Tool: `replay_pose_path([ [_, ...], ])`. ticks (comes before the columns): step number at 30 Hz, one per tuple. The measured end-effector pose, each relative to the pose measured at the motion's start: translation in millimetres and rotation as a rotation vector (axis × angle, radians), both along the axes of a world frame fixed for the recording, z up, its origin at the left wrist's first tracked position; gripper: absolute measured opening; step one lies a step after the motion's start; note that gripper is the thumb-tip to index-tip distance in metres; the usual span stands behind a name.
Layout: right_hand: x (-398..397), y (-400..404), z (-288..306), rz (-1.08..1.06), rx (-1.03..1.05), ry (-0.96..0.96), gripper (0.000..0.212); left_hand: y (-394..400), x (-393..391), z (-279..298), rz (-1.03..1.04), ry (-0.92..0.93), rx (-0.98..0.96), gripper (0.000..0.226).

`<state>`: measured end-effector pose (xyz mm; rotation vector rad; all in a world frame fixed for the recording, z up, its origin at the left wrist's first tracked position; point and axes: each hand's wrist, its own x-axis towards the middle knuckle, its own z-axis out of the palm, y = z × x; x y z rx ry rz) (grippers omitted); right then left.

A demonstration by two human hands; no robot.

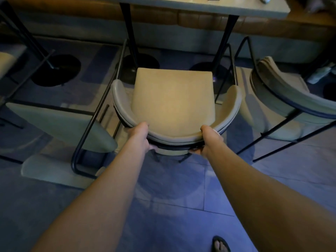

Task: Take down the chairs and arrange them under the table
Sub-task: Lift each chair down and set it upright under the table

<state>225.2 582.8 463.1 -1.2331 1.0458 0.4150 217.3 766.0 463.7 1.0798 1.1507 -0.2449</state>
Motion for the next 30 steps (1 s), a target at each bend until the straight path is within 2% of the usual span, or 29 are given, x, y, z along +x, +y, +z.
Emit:
replay_pose_path([
  [6,47.5,2.8,-3.5,-0.05,-0.03,0.012,0.051,-1.1,48.5,10.0,-0.035,0.047,0.009,0.053],
  [11,90.1,5.6,-3.7,-0.044,-0.055,0.051,0.05,4.7,90.2,10.1,-0.024,0.082,0.012,0.07],
  [18,111.0,-3.4,-4.1,-0.01,-0.047,0.101,0.047,-5.5,115.3,5.3,0.038,0.142,0.05,0.078],
  [22,120.2,-3.9,-4.9,-0.064,-0.039,0.14,0.048,-5.5,126.8,-2.9,0.001,0.176,0.074,0.074],
  [30,151.7,-14.1,-16.1,-0.037,-0.022,0.175,0.051,-7.7,153.4,-8.4,-0.072,0.151,0.11,0.069],
])
